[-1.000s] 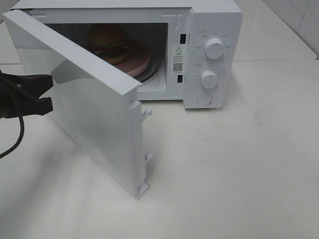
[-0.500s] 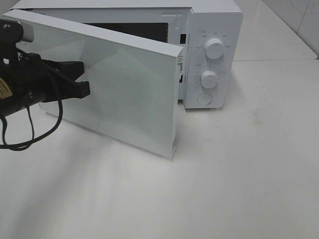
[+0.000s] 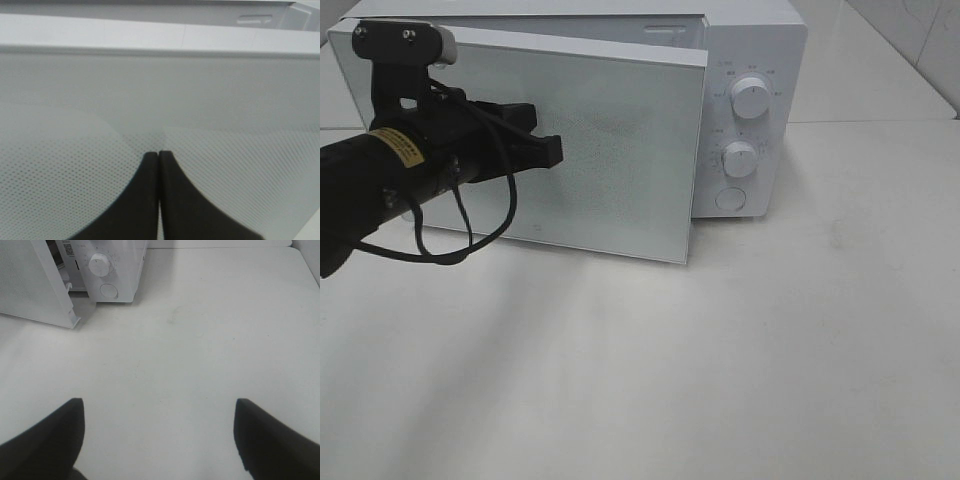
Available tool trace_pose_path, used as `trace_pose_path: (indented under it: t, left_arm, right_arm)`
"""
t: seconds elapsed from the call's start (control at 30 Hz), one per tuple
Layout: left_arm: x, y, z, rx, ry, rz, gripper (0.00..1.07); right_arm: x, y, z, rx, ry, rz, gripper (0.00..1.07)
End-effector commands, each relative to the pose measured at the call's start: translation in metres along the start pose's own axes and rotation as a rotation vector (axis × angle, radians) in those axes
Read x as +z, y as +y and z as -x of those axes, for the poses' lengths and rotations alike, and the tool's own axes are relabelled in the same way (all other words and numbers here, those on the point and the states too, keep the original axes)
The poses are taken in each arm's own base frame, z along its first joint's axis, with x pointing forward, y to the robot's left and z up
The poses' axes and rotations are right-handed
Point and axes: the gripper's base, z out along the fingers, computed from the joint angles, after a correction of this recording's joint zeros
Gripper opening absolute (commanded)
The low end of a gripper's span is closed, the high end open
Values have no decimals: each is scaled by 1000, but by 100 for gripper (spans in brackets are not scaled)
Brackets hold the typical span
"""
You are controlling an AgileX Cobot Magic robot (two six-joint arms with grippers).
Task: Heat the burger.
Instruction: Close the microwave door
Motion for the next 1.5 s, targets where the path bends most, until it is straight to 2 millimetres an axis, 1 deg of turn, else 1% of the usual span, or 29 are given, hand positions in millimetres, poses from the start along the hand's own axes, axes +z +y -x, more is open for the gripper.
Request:
trace_pose_path:
  t: [0.03, 0.07, 0.1, 0.27, 0.3, 0.33, 0.4, 0.43, 0.47, 0.7, 0.97, 1.17, 1.3, 1.37, 1.4, 1.43, 1.5]
  left_arm:
    - [9, -7, 1, -16, -10, 15, 0]
    - [14, -11, 2, -22, -16, 19, 0]
    - [14, -11, 2, -22, -16, 19, 0]
    - [30, -17, 4, -52, -26, 37, 0]
    - [30, -17, 4, -52, -26, 37, 0]
    - [36, -16, 4, -71, -23, 50, 0]
    - [38, -16, 6, -79, -25, 54, 0]
    - [44, -16, 6, -87, -17, 67, 0]
    - [44, -16, 6, -87, -17, 67, 0]
    - [64, -20, 15, -104, -54, 65, 0]
    - [79, -23, 17, -112, -71, 62, 0]
    - [83, -23, 20, -138, -75, 74, 0]
    - [83, -22, 19, -151, -63, 82, 0]
    - [82, -31, 17, -123, -11, 42, 0]
    - [82, -31, 17, -123, -11, 42, 0]
    - [78, -40, 16, -123, 45, 18, 0]
    - [76, -43, 14, -122, 77, 8, 0]
  right_arm:
    - [-3, 0, -2, 6, -36, -6, 76]
    - [-3, 0, -2, 6, -36, -6, 76]
    - [-3, 0, -2, 6, -36, -6, 76]
    - [-3, 0, -2, 6, -36, -6, 76]
    - [-3, 0, -2, 6, -36, -6, 76]
    - [-3, 0, -2, 6, -36, -6, 76]
    - [-3, 0, -2, 6, -36, -6, 76]
    - [-3, 0, -2, 6, -36, -6, 76]
    - [-3, 0, -2, 6, -36, -6, 76]
    - [-3, 0, -2, 6, -36, -6, 76]
    - [-3, 0, -2, 6, -36, -6, 76]
    - [-3, 0, -2, 6, -36, -5, 76]
    - [-3, 0, -2, 6, -36, -5, 76]
    - [-3, 0, -2, 6, -36, -5, 76]
    - [-3, 0, -2, 6, -36, -5, 76]
    - [-3, 0, -2, 6, -36, -5, 76]
    - [-3, 0, -2, 6, -36, -5, 76]
